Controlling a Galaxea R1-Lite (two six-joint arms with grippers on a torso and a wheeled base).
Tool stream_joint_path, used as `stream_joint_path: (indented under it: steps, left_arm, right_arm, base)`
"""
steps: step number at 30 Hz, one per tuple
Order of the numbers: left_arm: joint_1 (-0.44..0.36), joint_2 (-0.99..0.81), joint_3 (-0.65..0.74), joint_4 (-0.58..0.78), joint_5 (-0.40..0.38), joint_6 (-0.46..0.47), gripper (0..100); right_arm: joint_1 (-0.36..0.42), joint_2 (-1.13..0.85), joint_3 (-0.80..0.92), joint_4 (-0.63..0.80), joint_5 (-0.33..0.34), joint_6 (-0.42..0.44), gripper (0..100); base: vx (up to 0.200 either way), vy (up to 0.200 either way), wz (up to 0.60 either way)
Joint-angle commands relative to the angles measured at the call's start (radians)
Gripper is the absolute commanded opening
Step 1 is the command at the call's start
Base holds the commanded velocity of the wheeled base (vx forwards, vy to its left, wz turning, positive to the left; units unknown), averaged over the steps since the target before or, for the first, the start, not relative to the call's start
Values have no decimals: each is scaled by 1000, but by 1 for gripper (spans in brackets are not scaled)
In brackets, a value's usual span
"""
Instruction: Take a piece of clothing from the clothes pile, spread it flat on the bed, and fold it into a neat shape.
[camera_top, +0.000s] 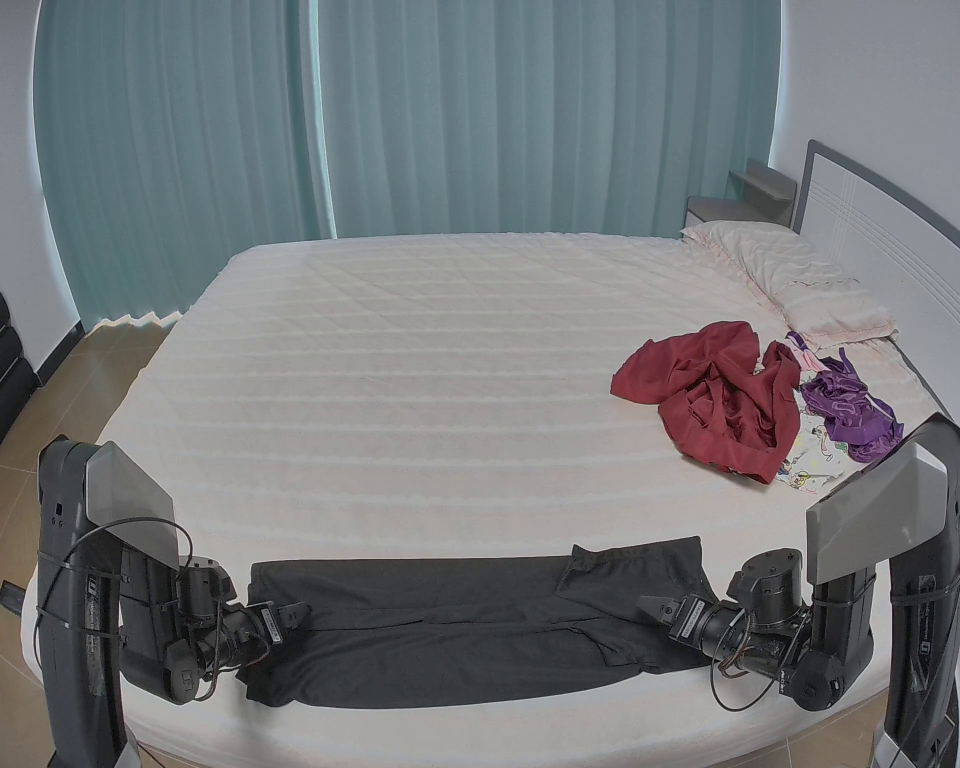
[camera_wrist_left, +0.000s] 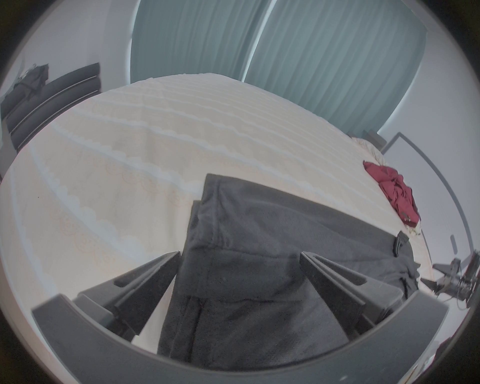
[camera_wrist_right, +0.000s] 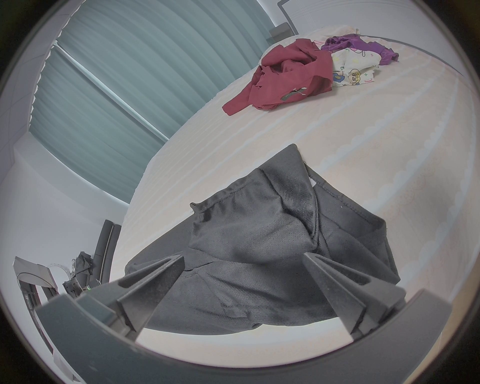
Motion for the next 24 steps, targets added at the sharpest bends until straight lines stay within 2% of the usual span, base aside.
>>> stream_joint_path:
  steps: [1, 11, 12, 24]
  left_arm:
    - [-8, 17, 4, -13, -1, 20, 100]
    - [-16, 16, -5, -6, -1, 72, 100]
    - [-16, 16, -4, -6, -1, 72, 0]
    - [-14, 4, 4, -4, -2, 81, 0]
  right_arm:
    - [2, -2, 0, -10, 0, 1, 100]
    - [8, -10, 3, -10, 0, 2, 100]
    - [8, -10, 5, -10, 0, 1, 100]
    - [8, -10, 11, -10, 0, 2, 100]
  base:
    - [0, 0, 0]
    - [0, 0, 0]
    - [0, 0, 0]
    - [0, 0, 0]
